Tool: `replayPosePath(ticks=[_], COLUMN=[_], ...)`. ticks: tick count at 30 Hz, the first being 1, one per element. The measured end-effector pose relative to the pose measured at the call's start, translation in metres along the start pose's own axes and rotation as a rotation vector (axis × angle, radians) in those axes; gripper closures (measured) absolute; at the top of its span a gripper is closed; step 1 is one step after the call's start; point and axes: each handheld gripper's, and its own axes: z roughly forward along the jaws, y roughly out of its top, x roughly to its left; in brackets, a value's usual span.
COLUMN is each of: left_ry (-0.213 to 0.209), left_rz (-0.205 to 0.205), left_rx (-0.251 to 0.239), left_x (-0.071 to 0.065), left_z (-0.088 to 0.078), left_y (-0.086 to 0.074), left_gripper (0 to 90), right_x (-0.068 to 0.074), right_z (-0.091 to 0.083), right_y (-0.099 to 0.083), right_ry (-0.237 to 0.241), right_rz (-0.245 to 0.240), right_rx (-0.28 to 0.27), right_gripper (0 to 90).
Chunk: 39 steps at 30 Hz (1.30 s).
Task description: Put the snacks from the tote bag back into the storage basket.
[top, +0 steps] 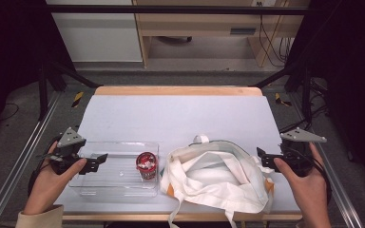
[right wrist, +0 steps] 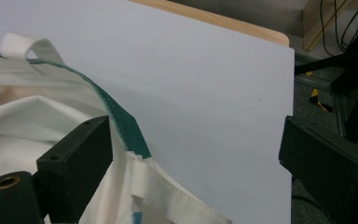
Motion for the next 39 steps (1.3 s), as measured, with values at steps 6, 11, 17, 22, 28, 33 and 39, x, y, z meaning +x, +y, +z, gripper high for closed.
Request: replayPosePath(ticks=[6,11,17,22,28,33,39], left_ry=[-0.002,-0.004,-0.004,-0.007,0.011,0.010,0.005], left_rz=[0.005,0.002,0.000,0.003,0.014,0.022,0.027], left_rx=[0.012,0.012,0.034,0.048,0.084,0.099,0.110], left_x=[0.000,0.000,0.000,0.001,0.002,0.000,-0.002], left_z=[0.002,0.005,0.011,0.014,0.021,0.025,0.029], left_y=[-0.001,-0.002,-0.005,-0.007,-0.012,-0.014,-0.014], left_gripper=[6.3,6.0,6.0,5.9,5.9,5.9,5.9], right_x=[-0.013,-0.021,-0.028,-0.029,-0.031,-0.031,-0.030], right_z=[0.012,0.025,0.042,0.054,0.069,0.081,0.095], right_y=[-0.013,-0.023,-0.030,-0.031,-0.034,-0.037,-0.046], right_ry=[-0.031,-0.043,-0.050,-0.047,-0.025,-0.015,0.007], right_rz=[0.041,0.073,0.124,0.146,0.204,0.249,0.277], right_rx=[0.023,0.040,0.055,0.058,0.049,0.039,0.055], right_gripper=[12.2,12.9,13.4,13.4,13.5,12.9,11.6])
